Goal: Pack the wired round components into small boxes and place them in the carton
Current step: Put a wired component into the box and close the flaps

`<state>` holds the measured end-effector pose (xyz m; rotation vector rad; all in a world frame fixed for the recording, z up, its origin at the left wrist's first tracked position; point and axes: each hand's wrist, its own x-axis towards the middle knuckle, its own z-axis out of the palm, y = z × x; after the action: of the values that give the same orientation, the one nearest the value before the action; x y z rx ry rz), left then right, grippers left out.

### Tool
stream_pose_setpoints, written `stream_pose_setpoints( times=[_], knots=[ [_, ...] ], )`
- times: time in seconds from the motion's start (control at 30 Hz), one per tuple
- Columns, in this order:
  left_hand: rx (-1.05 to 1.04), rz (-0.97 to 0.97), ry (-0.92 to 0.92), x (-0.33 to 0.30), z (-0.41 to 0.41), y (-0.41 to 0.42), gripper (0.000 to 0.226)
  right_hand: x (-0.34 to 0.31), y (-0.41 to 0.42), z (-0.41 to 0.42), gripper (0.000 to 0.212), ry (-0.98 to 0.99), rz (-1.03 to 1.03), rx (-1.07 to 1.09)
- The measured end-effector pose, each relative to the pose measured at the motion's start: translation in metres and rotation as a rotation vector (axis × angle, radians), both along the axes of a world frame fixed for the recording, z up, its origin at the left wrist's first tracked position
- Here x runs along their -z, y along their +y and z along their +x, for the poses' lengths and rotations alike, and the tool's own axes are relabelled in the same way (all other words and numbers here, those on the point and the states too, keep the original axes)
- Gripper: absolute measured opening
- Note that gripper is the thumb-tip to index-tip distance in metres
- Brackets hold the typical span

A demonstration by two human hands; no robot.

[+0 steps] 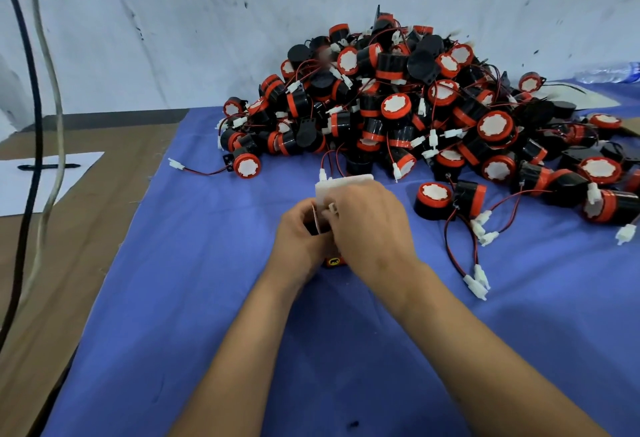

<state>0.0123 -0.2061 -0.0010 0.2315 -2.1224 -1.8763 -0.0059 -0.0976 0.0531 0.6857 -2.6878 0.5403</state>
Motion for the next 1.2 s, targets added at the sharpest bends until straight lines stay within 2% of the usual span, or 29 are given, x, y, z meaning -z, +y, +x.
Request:
stream_pose_setpoints(
  times=[0.1, 0.2, 0.33, 0.4, 0.47, 0.57, 0.63, 0.77, 0.83, 0.9, 1.03, 1.13, 1.2],
  knots=[
    [0.037, -0.003, -0.005, -0.003, 0.001, 0.001, 0.021, 0.011, 0.000, 0.002, 0.011, -0.021, 0.056, 0.024],
    [0.013, -0.030, -0.027, -0.005, 0.002, 0.003, 0.027, 0.010, 0.001, 0.004, 0.015, -0.056, 0.005, 0.058],
    [-0.123, -0.194, -0.066, -0.001, -0.002, 0.005, 0.015, 0.004, 0.002, 0.006, 0.011, -0.102, 0.060, 0.076],
    [-0.150, -0.243, -0.102, 0.000, -0.002, 0.004, 0.013, 0.004, 0.002, 0.006, 0.017, -0.115, 0.036, 0.131],
    [-0.131, -0.204, -0.114, -0.001, -0.002, 0.003, 0.010, 0.005, 0.000, 0.008, 0.022, -0.102, 0.015, 0.154],
    [-0.078, -0.089, -0.120, -0.001, -0.002, 0.005, 0.013, 0.007, -0.005, 0.007, 0.007, -0.094, 0.093, 0.076],
    [-0.063, -0.068, -0.120, 0.000, -0.002, 0.005, 0.012, 0.010, -0.005, 0.003, 0.018, -0.135, 0.130, 0.054],
    [-0.083, -0.057, -0.108, 0.000, -0.002, 0.008, 0.017, 0.012, 0.001, -0.002, 0.033, -0.163, -0.051, 0.098],
    [-0.086, -0.078, -0.110, 0.002, -0.003, 0.008, 0.022, 0.011, 0.001, -0.002, 0.032, -0.171, -0.125, 0.130],
    [-0.083, -0.087, -0.113, 0.003, -0.004, 0.007, 0.022, 0.009, -0.002, 0.000, 0.034, -0.152, -0.116, 0.164],
    [-0.049, -0.090, -0.112, 0.001, -0.003, 0.005, 0.003, 0.005, -0.012, 0.002, 0.034, -0.107, -0.120, 0.219],
    [-0.034, -0.181, -0.064, 0.001, -0.001, 0.003, 0.004, 0.002, -0.017, 0.001, 0.021, -0.085, -0.089, 0.230],
    [-0.020, -0.219, -0.043, 0.001, -0.002, 0.002, 0.009, 0.001, -0.020, 0.002, 0.030, -0.092, -0.104, 0.229]
  ],
)
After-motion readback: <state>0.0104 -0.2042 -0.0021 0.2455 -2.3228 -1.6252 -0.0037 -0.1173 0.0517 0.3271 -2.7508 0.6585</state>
